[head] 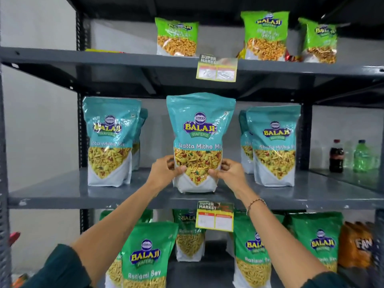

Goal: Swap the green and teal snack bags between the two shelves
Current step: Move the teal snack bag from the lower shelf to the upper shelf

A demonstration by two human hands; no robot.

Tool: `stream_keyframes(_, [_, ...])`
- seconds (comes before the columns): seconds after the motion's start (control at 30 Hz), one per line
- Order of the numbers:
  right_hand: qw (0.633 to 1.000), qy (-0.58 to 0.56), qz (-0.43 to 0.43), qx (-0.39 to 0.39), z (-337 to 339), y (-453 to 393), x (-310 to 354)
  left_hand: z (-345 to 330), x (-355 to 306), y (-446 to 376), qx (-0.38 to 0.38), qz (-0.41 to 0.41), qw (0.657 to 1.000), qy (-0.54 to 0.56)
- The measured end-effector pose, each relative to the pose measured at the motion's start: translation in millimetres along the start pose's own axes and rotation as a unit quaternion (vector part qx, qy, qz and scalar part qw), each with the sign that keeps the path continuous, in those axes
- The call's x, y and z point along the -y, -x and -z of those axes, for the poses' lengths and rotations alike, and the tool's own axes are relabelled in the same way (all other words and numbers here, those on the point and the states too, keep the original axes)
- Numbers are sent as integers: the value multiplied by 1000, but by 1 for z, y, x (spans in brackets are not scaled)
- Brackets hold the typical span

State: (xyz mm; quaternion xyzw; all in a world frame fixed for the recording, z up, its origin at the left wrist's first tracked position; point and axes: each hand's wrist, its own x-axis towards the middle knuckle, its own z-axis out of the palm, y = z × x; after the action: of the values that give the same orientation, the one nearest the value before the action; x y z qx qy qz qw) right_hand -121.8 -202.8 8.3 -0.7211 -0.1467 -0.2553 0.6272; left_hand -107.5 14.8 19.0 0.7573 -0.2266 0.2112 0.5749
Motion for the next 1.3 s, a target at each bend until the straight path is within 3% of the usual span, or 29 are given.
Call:
stream_keyframes(0.5, [997,68,-36,6,-1,-70,-42,-23,57,-72,34,57,998,19])
stream_keyframes(0.7, [996,84,-29,15,-2,-67,-45,-25,58,-68,56,45,997,-19])
stream_keyframes(0.9, [985,172,-4,20,-3,-63,-43,-27,56,-70,68,45,995,-64])
stream_keyframes(1.3, [983,174,-41,53,3,-59,-42,-33,43,-60,83,77,991,-75])
